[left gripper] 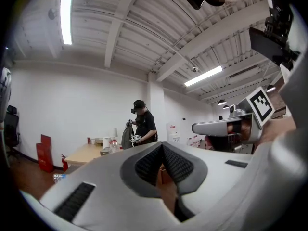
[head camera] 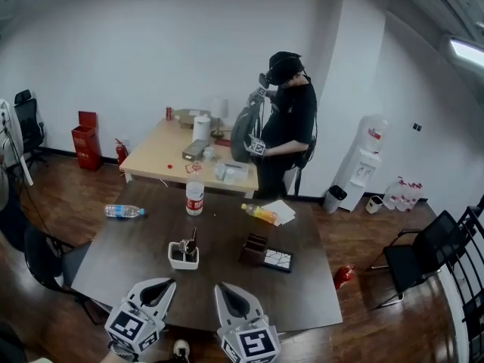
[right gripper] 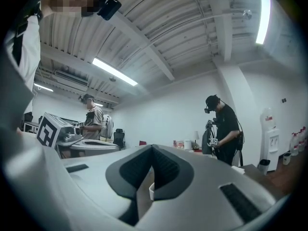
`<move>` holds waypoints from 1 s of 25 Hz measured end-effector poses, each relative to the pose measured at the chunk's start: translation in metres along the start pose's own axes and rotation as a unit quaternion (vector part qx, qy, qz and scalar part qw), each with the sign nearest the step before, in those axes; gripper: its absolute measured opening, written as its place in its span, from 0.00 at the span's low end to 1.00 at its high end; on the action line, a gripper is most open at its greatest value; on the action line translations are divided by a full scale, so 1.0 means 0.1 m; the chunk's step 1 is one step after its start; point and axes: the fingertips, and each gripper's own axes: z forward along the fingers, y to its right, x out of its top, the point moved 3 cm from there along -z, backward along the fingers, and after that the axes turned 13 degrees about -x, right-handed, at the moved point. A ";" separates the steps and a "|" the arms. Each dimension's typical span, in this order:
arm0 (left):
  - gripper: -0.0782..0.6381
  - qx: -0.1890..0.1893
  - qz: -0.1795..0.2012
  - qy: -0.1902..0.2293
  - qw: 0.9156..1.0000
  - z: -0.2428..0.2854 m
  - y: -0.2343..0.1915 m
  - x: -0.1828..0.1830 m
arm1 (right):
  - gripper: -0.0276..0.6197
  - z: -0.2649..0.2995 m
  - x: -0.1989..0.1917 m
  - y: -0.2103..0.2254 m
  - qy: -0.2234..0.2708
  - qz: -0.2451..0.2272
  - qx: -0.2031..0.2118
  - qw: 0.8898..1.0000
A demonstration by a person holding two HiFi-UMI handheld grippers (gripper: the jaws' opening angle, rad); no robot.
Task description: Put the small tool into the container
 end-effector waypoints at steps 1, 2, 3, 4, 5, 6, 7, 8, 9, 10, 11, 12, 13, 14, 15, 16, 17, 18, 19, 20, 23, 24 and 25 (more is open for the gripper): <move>0.12 0.005 -0.002 -0.003 1.000 -0.06 0.14 -0.03 | 0.05 -0.16 -0.03 0.00 -0.005 0.001 0.001 1.000; 0.12 0.010 -0.004 -0.005 1.000 -0.14 0.28 -0.06 | 0.05 -0.32 -0.07 0.00 -0.009 0.001 0.003 1.000; 0.12 0.014 -0.006 -0.007 1.000 -0.21 0.42 -0.08 | 0.05 -0.47 -0.12 0.00 -0.011 0.000 0.005 1.000; 0.12 0.015 -0.007 -0.009 1.000 -0.28 0.55 -0.09 | 0.05 -0.62 -0.16 0.00 -0.009 -0.004 0.005 1.000; 0.12 0.014 -0.009 -0.012 1.000 -0.34 0.70 -0.08 | 0.05 -0.75 -0.19 0.01 -0.006 -0.008 0.004 1.000; 0.12 0.013 -0.013 -0.014 1.000 -0.41 0.84 -0.08 | 0.05 -0.89 -0.20 0.01 -0.004 -0.010 0.003 1.000; 0.12 0.012 -0.017 -0.015 1.000 -0.49 0.96 -0.07 | 0.05 -1.02 -0.21 -0.02 -0.004 -0.010 0.003 1.000; 0.12 0.013 -0.019 -0.015 1.000 -0.57 1.07 -0.07 | 0.05 -1.14 -0.21 -0.05 -0.005 -0.009 0.005 1.000; 0.12 0.015 -0.021 -0.014 1.000 -0.64 1.16 -0.06 | 0.05 -1.25 -0.20 -0.09 -0.004 -0.007 0.007 1.000; 0.12 0.016 -0.022 -0.012 1.000 -0.70 1.24 -0.04 | 0.05 -1.34 -0.20 -0.13 -0.004 -0.007 0.010 1.000; 0.12 0.016 -0.022 -0.010 1.000 -0.76 1.32 -0.02 | 0.05 -1.43 -0.20 -0.17 -0.005 -0.008 0.012 1.000; 0.12 0.017 -0.019 -0.007 1.000 -0.82 1.38 0.00 | 0.05 -1.51 -0.20 -0.20 -0.007 -0.009 0.012 1.000; 0.12 0.018 -0.016 -0.006 1.000 -0.88 1.43 0.01 | 0.05 -1.58 -0.19 -0.24 -0.009 -0.011 0.012 1.000; 0.12 0.020 -0.014 -0.004 1.000 -0.95 1.47 0.03 | 0.05 -1.63 -0.18 -0.28 -0.009 -0.013 0.011 1.000; 0.12 0.021 -0.012 -0.002 1.000 -1.00 1.49 0.04 | 0.05 -1.67 -0.16 -0.33 -0.008 -0.014 0.011 1.000; 0.12 0.020 -0.010 -0.001 1.000 -1.04 1.51 0.06 | 0.05 -1.69 -0.15 -0.37 -0.006 -0.015 0.010 1.000; 0.12 0.018 -0.010 -0.001 1.000 -1.08 1.52 0.07 | 0.05 -1.71 -0.14 -0.41 -0.002 -0.014 0.010 1.000; 0.12 0.015 -0.011 -0.001 1.000 -1.11 1.53 0.08 | 0.05 -1.73 -0.13 -0.45 0.000 -0.011 0.009 1.000; 0.12 0.011 -0.011 -0.003 1.000 -1.14 1.55 0.09 | 0.05 -1.76 -0.12 -0.50 0.002 -0.009 0.008 1.000; 0.12 0.009 -0.010 -0.004 1.000 -1.18 1.57 0.10 | 0.05 -1.79 -0.11 -0.54 0.002 -0.008 0.009 1.000; 0.12 0.014 -0.006 -0.001 1.000 -1.25 1.55 0.12 | 0.05 -1.82 -0.11 -0.63 0.006 -0.026 0.006 1.000; 0.12 0.017 -0.007 -0.001 1.000 -1.26 1.53 0.12 | 0.05 -1.81 -0.11 -0.65 0.005 -0.032 0.003 0.999; 0.12 0.017 -0.006 -0.001 1.000 -1.27 1.53 0.12 | 0.05 -1.81 -0.12 -0.68 0.007 -0.033 0.001 0.999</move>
